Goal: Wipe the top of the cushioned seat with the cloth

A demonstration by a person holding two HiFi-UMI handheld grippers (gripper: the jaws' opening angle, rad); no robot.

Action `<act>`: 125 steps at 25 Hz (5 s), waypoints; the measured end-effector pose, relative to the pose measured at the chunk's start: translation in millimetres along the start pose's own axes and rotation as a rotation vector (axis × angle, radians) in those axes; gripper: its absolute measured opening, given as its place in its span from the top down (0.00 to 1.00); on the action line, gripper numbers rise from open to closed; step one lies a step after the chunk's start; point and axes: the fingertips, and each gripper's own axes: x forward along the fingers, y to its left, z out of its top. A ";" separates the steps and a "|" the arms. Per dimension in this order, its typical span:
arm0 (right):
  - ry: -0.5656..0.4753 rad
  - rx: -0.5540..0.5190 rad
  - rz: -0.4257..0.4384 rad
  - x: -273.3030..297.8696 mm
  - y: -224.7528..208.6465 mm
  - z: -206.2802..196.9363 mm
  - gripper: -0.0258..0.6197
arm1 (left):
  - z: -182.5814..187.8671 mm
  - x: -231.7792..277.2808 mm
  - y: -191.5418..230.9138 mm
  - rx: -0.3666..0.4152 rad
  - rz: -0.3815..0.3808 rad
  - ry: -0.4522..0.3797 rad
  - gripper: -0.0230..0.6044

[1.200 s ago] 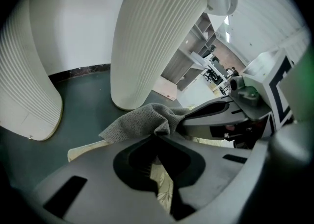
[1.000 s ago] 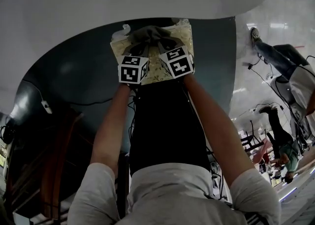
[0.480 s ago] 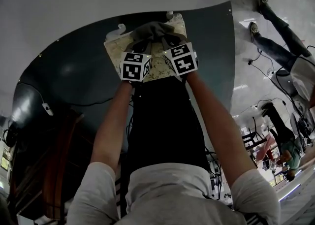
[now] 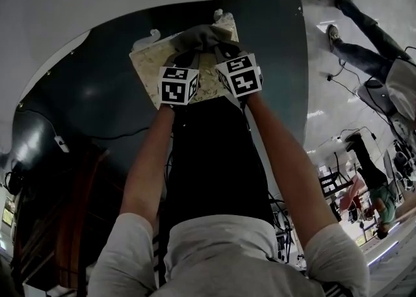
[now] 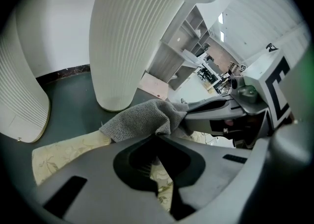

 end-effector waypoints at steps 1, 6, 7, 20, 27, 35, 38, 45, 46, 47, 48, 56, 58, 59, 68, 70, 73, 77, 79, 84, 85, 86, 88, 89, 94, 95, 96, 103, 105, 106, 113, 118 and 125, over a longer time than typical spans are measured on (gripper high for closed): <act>0.002 0.000 0.001 -0.7 -0.3 -2.5 0.94 | -0.6 0.2 -0.6 0.000 0.002 0.001 0.93; 0.007 -0.002 0.003 -4.2 -1.3 -13.0 0.94 | -4.4 0.0 -2.9 -0.009 0.005 -0.007 0.93; 0.008 -0.002 0.003 -5.0 -0.7 -15.6 0.94 | -6.5 -0.6 -3.7 -0.011 0.007 -0.008 0.93; 0.022 -0.009 0.017 -5.0 8.5 -37.6 0.94 | -30.3 -3.1 -8.8 -0.025 0.017 -0.014 0.93; 0.033 -0.027 0.024 -15.5 13.7 -54.5 0.94 | -42.1 -7.6 -19.7 -0.032 0.025 -0.020 0.93; 0.039 -0.053 0.030 -18.0 14.9 -68.8 0.94 | -54.8 -7.0 -27.9 -0.049 0.034 -0.035 0.93; 0.049 -0.069 0.033 -17.0 17.7 -77.5 0.94 | -63.7 -8.2 -29.9 -0.050 0.034 -0.032 0.93; 0.052 -0.079 0.039 -22.6 24.2 -87.6 0.94 | -78.4 -11.7 -36.5 -0.063 0.037 -0.041 0.93; 0.053 -0.083 0.040 -22.7 24.7 -90.1 0.94 | -80.7 -12.1 -37.3 -0.065 0.038 -0.041 0.93; 0.056 -0.088 0.040 -23.1 25.2 -93.1 0.94 | -83.1 -12.5 -38.4 -0.065 0.039 -0.041 0.93; 0.059 -0.090 0.041 -24.1 26.0 -95.8 0.94 | -85.5 -13.1 -39.8 -0.065 0.040 -0.040 0.93; 0.061 -0.108 0.053 -27.9 34.2 -112.4 0.94 | -99.7 -15.7 -45.7 -0.080 0.051 -0.052 0.93; 0.063 -0.110 0.054 -29.2 35.3 -116.3 0.94 | -102.2 -16.1 -47.6 -0.078 0.054 -0.053 0.93; 0.065 -0.109 0.054 -30.0 36.3 -118.5 0.94 | -104.7 -16.7 -48.6 -0.078 0.055 -0.051 0.93; 0.061 -0.104 0.056 -35.6 43.4 -133.1 0.94 | -125.2 -20.9 -56.9 -0.076 0.060 -0.033 0.93; 0.053 -0.098 0.055 -36.0 43.3 -135.6 0.94 | -128.1 -20.5 -58.8 -0.071 0.061 -0.031 0.93; 0.050 -0.092 0.057 -37.7 45.2 -140.8 0.94 | -134.2 -21.3 -63.5 -0.068 0.064 -0.023 0.93; 0.052 -0.080 0.058 -41.3 48.6 -149.9 0.94 | -145.1 -21.7 -70.9 -0.070 0.058 -0.008 0.93; 0.049 -0.069 0.062 -42.1 51.6 -156.2 0.94 | -151.2 -22.5 -73.3 -0.066 0.056 0.003 0.93; 0.048 -0.030 0.068 -46.9 56.0 -172.6 0.94 | -164.3 -23.6 -80.9 -0.041 0.057 0.040 0.93; 0.043 -0.018 0.069 -47.2 56.5 -174.6 0.94 | -166.3 -23.5 -82.6 -0.041 0.058 0.046 0.93; 0.040 -0.005 0.069 -47.4 57.3 -176.4 0.94 | -168.0 -23.5 -84.4 -0.040 0.057 0.053 0.93; 0.036 0.014 0.071 -47.6 60.2 -180.0 0.94 | -170.9 -24.6 -87.5 -0.025 0.057 0.065 0.93; 0.034 0.020 0.071 -47.6 61.5 -181.5 0.94 | -171.9 -25.0 -88.5 -0.016 0.058 0.070 0.93; 0.023 0.067 0.067 -48.2 59.6 -187.6 0.94 | -175.8 -20.4 -94.3 0.021 0.052 0.106 0.93; 0.018 0.079 0.067 -47.9 58.4 -189.4 0.94 | -176.4 -18.9 -96.1 0.032 0.049 0.115 0.93; 0.014 0.090 0.067 -48.1 57.2 -191.0 0.94 | -176.7 -17.4 -97.9 0.044 0.046 0.123 0.93; -0.010 0.121 0.032 -56.2 42.9 -195.0 0.94 | -170.2 -4.7 -111.6 0.141 0.017 0.175 0.93; -0.022 0.138 0.018 -58.6 36.4 -197.4 0.94 | -169.0 -0.9 -117.4 0.176 0.006 0.191 0.93; -0.029 0.155 0.011 -59.7 32.5 -198.6 0.94 | -167.1 1.0 -120.4 0.190 0.000 0.195 0.93; -0.071 0.232 -0.051 -69.2 9.9 -203.8 0.94 | -156.0 9.9 -136.5 0.305 -0.044 0.237 0.93; -0.108 0.288 -0.077 -71.9 -8.1 -197.8 0.94 | -138.7 18.9 -141.2 0.373 -0.062 0.258 0.93; -0.118 0.353 -0.087 -68.6 -14.9 -192.2 0.94 | -131.3 21.6 -144.1 0.443 -0.096 0.304 0.93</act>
